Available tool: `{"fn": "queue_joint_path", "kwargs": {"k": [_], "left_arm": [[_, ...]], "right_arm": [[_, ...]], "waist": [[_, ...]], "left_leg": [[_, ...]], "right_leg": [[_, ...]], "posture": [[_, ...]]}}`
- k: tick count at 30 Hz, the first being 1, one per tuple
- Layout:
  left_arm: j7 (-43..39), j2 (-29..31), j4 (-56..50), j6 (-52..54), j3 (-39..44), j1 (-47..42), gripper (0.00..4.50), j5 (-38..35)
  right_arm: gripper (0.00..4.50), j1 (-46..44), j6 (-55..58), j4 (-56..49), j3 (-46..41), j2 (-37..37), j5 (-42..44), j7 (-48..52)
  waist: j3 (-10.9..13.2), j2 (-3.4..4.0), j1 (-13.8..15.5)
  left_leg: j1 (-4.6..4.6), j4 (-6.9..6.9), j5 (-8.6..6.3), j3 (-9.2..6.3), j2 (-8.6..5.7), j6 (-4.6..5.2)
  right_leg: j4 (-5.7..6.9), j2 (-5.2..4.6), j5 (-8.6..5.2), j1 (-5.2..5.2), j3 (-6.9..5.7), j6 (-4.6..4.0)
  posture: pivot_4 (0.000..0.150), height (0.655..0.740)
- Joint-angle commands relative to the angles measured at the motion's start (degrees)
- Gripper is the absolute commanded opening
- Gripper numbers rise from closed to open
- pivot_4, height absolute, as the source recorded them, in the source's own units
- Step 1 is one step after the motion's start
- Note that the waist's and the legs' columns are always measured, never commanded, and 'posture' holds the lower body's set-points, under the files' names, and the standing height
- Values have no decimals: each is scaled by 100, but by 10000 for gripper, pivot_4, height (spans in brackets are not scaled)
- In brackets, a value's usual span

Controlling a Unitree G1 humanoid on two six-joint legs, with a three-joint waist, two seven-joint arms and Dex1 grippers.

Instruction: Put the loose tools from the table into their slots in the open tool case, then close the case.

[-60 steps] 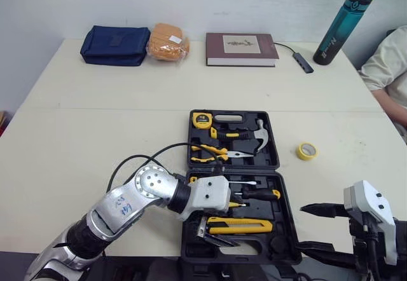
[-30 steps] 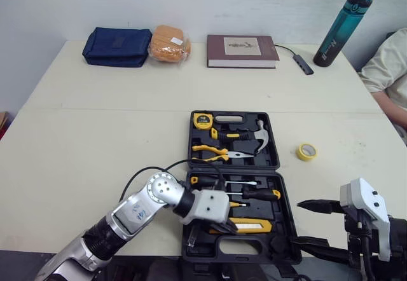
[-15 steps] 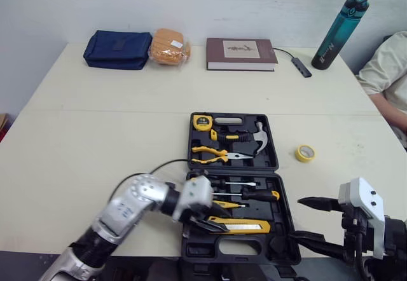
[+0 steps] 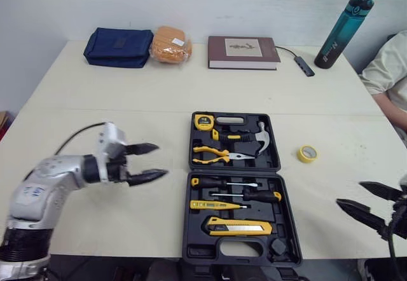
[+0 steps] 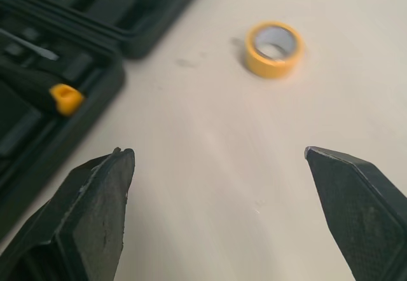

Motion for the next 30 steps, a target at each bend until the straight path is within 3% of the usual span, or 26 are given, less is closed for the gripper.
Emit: {"fn": "queue_joint_path", "kwargs": {"k": [1, 9, 16, 23, 27, 30], "left_arm": [[-115, 294, 155, -204, 542, 227, 44800, 41], [-171, 390, -93, -56, 419, -33, 44800, -126], [-540, 205, -700, -309, -642, -882, 44800, 34], [-475, -402, -1053, 111, -1214, -2049, 44800, -469], [-595, -637, -962, -55, -1556, -2487, 44800, -276], [-513, -888, -858, 43, -1646, -2629, 44800, -355]], "right_arm": [[45000, 184, -344, 405, -495, 158, -174, 53], [45000, 136, -531, 702, -709, 78, -122, 172], [45000, -824, -272, 851, 20, -1506, -127, 931], [45000, -2817, -573, 1772, 2261, -3073, -688, 1558], [45000, -4397, -699, 2243, 3847, -3287, -1222, 1976], [45000, -5614, -660, 2669, 4893, -3032, -1892, 2117]], "waist": [[2, 3, -12], [10, 7, -13], [27, 23, -55], [46, 25, -27], [70, 44, -21], [79, 63, -20]], "left_leg": [[1, -2, -3, 3, 2, -1], [5, -11, -8, 8, 1, -3], [4, -11, -8, 22, -4, -3], [2, 7, -2, 19, -1, -3], [-15, 26, -2, 23, 0, -1], [-41, 42, 1, 26, 1, -3]], "right_leg": [[-3, 0, 0, 0, 0, -1], [0, -8, 0, 1, 1, -1], [-3, 1, 4, 2, 13, 6], [-3, 8, 6, -3, 13, 10], [1, 5, 7, -21, 14, 13], [24, 5, 7, -59, 15, 12]], "posture": [[1500, 7400], [1500, 7400], [1500, 7400], [1500, 7400], [1500, 7400], [1500, 7400]]}}
